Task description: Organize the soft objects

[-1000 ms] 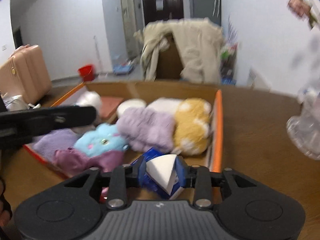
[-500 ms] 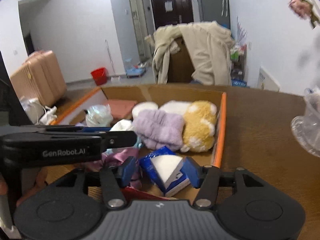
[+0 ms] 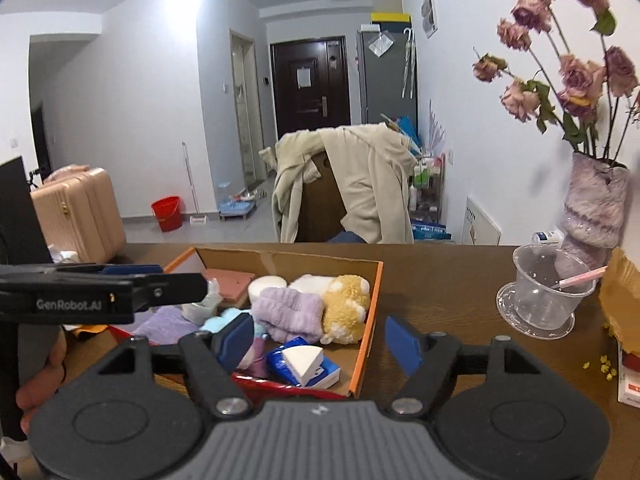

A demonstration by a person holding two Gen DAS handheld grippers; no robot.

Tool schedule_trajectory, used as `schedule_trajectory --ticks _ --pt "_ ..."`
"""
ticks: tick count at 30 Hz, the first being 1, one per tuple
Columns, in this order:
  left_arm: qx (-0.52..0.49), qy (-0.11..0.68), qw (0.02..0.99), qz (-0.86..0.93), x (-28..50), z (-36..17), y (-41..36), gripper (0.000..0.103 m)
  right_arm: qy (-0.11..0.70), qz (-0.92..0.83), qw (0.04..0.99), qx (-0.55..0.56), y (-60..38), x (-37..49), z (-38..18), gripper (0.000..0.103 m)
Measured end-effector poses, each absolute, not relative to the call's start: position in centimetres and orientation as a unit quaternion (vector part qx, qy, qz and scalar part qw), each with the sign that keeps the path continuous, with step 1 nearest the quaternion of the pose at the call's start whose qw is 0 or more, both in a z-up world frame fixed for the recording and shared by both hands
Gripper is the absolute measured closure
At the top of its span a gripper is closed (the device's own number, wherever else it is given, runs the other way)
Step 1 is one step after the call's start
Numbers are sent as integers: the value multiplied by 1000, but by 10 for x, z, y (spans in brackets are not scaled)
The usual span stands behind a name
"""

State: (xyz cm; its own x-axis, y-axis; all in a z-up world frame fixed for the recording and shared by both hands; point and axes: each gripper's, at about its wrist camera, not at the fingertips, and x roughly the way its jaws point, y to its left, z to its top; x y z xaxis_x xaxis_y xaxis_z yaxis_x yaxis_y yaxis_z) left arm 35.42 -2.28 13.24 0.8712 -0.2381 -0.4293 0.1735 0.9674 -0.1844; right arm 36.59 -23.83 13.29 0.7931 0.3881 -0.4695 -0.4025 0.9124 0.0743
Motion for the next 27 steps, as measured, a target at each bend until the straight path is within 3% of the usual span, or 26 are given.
schedule_trajectory --ticks 5,11,16,27 --pt "-43 190 978 -70 295 125 -10 17 197 195 961 -3 -238 320 125 25" --pt "-12 108 993 -36 179 84 2 0 133 177 975 -9 -231 231 85 14" --pt "-38 122 992 -23 109 44 7 0 107 151 982 -21 -224 150 36 1" --pt "-30 126 991 -32 42 10 -2 0 130 121 984 -8 -213 59 -24 0"
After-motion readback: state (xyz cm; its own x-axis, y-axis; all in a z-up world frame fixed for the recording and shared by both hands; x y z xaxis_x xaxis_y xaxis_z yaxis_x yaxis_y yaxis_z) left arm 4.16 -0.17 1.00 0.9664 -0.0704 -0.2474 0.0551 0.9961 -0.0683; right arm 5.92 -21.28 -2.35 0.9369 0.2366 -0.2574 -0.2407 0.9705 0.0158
